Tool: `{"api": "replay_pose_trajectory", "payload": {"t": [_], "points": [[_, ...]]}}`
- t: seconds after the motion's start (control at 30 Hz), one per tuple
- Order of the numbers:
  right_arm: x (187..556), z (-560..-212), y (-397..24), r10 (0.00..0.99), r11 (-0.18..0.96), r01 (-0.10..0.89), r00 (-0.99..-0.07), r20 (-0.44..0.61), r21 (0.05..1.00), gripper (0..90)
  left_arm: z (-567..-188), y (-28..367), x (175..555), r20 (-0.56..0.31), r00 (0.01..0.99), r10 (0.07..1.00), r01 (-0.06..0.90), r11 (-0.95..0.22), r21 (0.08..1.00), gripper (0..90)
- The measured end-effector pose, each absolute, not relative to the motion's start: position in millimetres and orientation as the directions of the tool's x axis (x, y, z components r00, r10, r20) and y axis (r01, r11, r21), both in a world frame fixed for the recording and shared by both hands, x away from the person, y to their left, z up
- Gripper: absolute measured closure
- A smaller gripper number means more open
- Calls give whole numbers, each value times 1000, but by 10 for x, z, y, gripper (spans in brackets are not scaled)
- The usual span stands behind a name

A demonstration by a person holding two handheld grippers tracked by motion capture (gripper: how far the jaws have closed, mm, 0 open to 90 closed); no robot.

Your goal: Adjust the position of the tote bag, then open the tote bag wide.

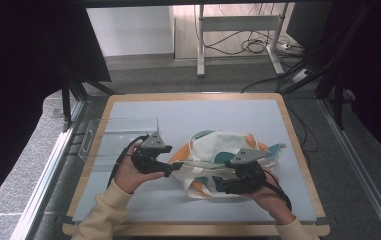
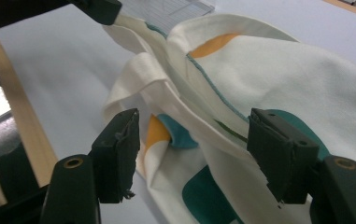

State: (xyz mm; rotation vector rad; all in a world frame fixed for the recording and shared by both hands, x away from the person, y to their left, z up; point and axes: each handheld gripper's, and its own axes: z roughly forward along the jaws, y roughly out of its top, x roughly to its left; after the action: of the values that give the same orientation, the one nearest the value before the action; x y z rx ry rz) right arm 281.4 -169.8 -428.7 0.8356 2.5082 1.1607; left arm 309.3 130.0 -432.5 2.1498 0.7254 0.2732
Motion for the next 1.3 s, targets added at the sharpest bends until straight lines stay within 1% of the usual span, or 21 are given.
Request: {"api": "replay_pose_trajectory", "payload": {"t": [0.27, 0.37, 0.47, 0.63, 0.73, 0.8, 0.93, 1.1, 1.3], "points": [[2873, -4421, -1634, 592, 559, 412, -806, 2, 719, 363, -4338, 1305, 3082, -43, 807, 590, 404, -496, 769, 308], [2893, -4455, -1611, 588, 576, 415, -809, -4, 705, 394, -4338, 1305, 3048, -36, 807, 589, 396, -496, 773, 307], [2934, -4488, -1596, 580, 595, 412, -814, -15, 690, 477, -4348, 1325, 3033, -33, 802, 597, 400, -494, 772, 308], [2985, -4558, -1597, 590, 612, 437, -807, -12, 659, 691, -4344, 1335, 3036, -32, 800, 599, 397, -490, 776, 313], [2988, -4580, -1622, 587, 617, 445, -810, -2, 649, 777, -4328, 1316, 3041, -30, 804, 594, 391, -489, 780, 321], [2985, -4587, -1633, 581, 621, 445, -814, 1, 645, 809, -4315, 1293, 3046, -28, 808, 589, 384, -489, 783, 326], [2986, -4607, -1642, 576, 619, 447, -818, 14, 646, 838, -4306, 1236, 3062, -23, 815, 579, 373, -493, 786, 335], [2962, -4640, -1668, 573, 610, 452, -819, 32, 650, 843, -4275, 1133, 3071, -27, 823, 567, 364, -491, 792, 356], [2921, -4646, -1670, 573, 610, 450, -819, 30, 652, 842, -4241, 927, 3099, -9, 852, 523, 326, -517, 792, 365]]}}
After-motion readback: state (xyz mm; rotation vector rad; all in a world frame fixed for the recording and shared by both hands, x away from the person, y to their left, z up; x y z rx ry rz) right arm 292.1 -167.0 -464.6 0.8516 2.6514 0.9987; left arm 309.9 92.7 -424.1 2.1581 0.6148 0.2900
